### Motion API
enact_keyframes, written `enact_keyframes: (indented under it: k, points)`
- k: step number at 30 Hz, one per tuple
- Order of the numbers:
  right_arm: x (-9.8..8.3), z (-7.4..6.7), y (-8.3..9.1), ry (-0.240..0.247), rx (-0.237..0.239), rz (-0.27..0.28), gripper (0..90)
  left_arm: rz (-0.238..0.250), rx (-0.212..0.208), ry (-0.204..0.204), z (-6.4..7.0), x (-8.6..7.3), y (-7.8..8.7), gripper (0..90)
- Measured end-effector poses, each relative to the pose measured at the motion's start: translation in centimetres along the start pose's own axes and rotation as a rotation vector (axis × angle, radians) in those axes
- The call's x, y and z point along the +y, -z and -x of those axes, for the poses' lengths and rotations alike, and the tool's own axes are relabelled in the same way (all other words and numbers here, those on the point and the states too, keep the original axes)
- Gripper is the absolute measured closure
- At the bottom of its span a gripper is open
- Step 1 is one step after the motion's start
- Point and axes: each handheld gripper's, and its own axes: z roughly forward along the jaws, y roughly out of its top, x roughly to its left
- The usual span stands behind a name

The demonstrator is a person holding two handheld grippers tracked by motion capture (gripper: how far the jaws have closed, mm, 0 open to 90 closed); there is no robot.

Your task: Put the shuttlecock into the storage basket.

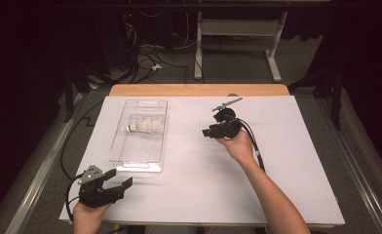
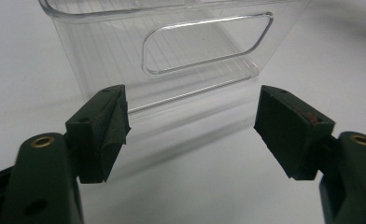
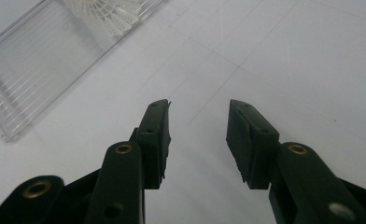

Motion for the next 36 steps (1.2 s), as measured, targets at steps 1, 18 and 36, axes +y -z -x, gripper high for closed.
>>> enact_keyframes:
  k: [1, 18, 36]
  points:
    - [-0.1, 0.1, 0.0, 0.001, 0.0, 0.0, 59.6, 0.0, 0.0, 0.0, 0.0, 0.0, 0.0, 27.2]
    - [-0.9, 0.9, 0.8, -0.018, -0.007, 0.009, 59.6, 0.0, -0.001, 0.002, 0.0, 0.0, 0.0, 27.2]
    - [-1.9, 1.5, 1.7, -0.028, -0.01, 0.026, 59.1, 0.0, -0.003, 0.007, -0.1, 0.0, 0.0, 27.2]
